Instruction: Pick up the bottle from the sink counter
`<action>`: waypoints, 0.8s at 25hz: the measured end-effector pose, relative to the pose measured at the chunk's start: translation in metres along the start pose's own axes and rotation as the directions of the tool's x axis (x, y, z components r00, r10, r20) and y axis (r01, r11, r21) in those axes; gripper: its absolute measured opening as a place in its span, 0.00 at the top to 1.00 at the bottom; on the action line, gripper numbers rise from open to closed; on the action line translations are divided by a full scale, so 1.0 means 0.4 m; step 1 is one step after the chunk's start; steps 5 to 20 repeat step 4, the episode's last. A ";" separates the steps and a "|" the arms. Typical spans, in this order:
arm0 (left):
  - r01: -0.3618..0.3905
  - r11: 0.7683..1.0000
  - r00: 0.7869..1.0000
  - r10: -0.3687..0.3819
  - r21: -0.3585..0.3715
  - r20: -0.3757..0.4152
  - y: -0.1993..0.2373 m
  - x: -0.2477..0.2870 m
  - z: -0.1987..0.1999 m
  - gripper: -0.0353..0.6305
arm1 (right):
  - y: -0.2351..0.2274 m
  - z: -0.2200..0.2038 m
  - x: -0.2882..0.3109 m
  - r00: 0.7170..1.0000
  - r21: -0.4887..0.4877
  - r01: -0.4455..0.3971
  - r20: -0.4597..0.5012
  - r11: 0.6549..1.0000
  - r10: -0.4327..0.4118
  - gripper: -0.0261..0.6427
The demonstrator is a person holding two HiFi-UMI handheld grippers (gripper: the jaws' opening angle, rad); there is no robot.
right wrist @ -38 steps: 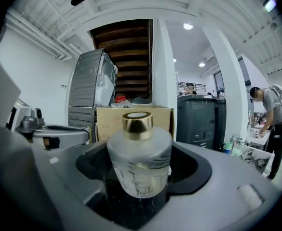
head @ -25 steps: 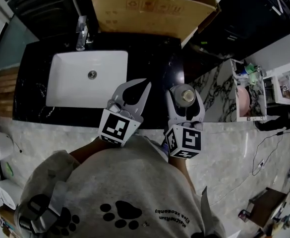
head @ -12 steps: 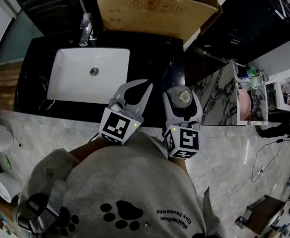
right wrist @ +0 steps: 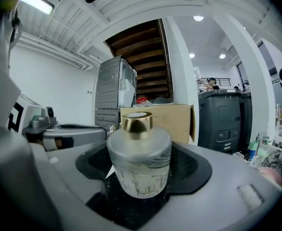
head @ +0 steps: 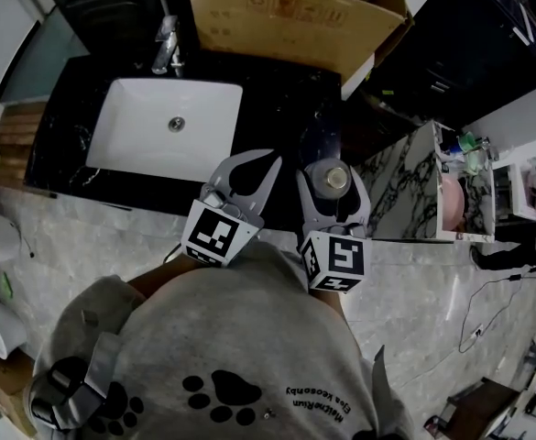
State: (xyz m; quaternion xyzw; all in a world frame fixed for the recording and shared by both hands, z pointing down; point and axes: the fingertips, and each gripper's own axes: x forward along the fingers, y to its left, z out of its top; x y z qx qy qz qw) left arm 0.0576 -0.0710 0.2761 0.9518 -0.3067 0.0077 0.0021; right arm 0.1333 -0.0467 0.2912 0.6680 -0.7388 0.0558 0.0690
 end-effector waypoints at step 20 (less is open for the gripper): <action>-0.015 1.000 1.000 0.015 -0.004 0.008 -0.012 -0.008 -0.002 0.95 | 0.002 -0.003 -0.013 1.000 -0.027 -0.017 -0.005 1.000 0.017 0.46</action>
